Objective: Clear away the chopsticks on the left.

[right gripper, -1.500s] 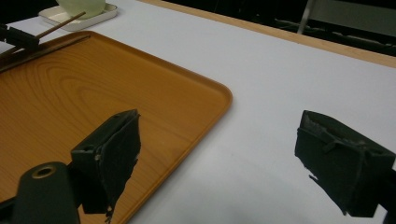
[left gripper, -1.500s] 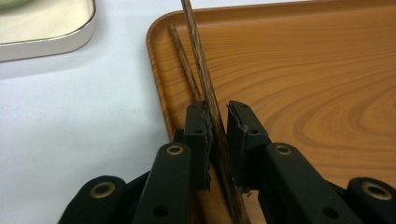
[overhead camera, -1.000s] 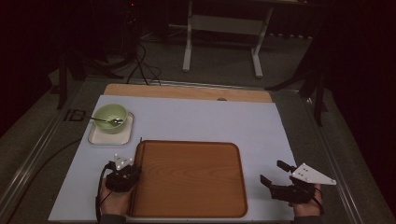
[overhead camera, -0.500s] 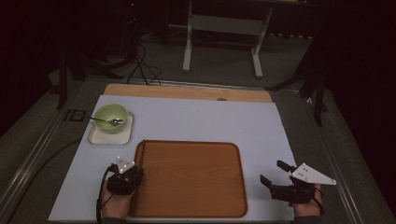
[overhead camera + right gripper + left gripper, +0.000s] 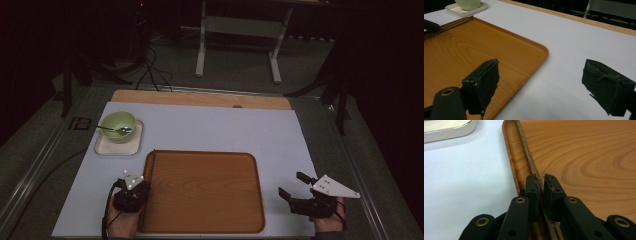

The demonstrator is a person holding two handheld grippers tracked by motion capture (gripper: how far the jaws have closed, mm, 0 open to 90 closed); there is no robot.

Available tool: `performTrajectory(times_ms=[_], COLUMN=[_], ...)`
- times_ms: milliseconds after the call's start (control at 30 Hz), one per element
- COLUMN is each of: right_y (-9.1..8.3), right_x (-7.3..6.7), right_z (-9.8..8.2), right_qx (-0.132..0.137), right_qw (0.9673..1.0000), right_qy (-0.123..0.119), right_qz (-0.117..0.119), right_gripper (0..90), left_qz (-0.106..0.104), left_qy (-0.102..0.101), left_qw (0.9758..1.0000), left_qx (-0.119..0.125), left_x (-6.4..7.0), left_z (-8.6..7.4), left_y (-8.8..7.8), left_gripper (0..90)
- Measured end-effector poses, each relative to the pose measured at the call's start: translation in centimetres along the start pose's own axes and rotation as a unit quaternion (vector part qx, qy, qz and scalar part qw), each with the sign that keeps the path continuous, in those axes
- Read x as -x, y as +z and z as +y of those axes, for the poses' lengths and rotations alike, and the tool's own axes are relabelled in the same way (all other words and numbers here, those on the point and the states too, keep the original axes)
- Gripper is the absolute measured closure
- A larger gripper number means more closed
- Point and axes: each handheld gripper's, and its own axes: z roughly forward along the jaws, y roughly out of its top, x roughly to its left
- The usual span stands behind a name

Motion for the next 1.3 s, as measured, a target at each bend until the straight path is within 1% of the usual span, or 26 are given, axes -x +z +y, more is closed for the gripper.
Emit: performTrajectory(times_ms=[133, 300, 600, 700, 767, 833, 1100, 1267, 1300], right_y=[0.0, 0.0, 0.1, 0.1, 0.0, 0.0, 0.1, 0.1, 0.1], right_x=[0.0, 0.0, 0.0, 0.0, 0.0, 0.0, 0.0, 0.0, 0.0], right_z=[0.0, 0.0, 0.0, 0.0, 0.0, 0.0, 0.0, 0.0, 0.0], right_qx=[-0.001, -0.001, -0.001, -0.001, -0.001, -0.002, -0.002, -0.002, -0.002], right_qw=[1.0, 1.0, 1.0, 1.0, 1.0, 1.0, 1.0, 1.0, 1.0], right_qy=[0.0, 0.0, 0.0, 0.0, 0.0, 0.0, 0.0, 0.0, 0.0], right_qz=[0.0, 0.0, 0.0, 0.0, 0.0, 0.0, 0.0, 0.001, 0.001], right_gripper=[13.9, 13.8, 13.8, 13.9, 13.8, 13.8, 13.8, 13.8, 13.8], left_qz=[-0.002, -0.002, -0.01, -0.009, -0.009, -0.01, -0.008, -0.006, -0.007], left_qy=[-0.009, -0.006, -0.001, -0.003, -0.009, -0.013, -0.011, -0.013, -0.014], left_qw=[1.0, 1.0, 0.9999, 0.9999, 0.9999, 0.9998, 0.9999, 0.9999, 0.9999], left_qx=[0.001, -0.002, -0.004, -0.004, -0.003, -0.005, -0.005, -0.002, 0.002], left_x=[-0.1, 0.3, 0.7, 0.8, 0.6, 0.4, 0.4, 0.4, 0.3], left_z=[-0.3, -0.5, -0.5, -0.5, -0.6, -0.6, -0.6, -0.6, -0.5], left_y=[-0.3, -0.6, -0.6, -0.6, -0.6, -0.7, -0.9, -1.1, -1.2], left_gripper=[83.0, 82.9, 83.1, 83.1, 82.9, 81.0, 78.4, 74.5, 73.1])
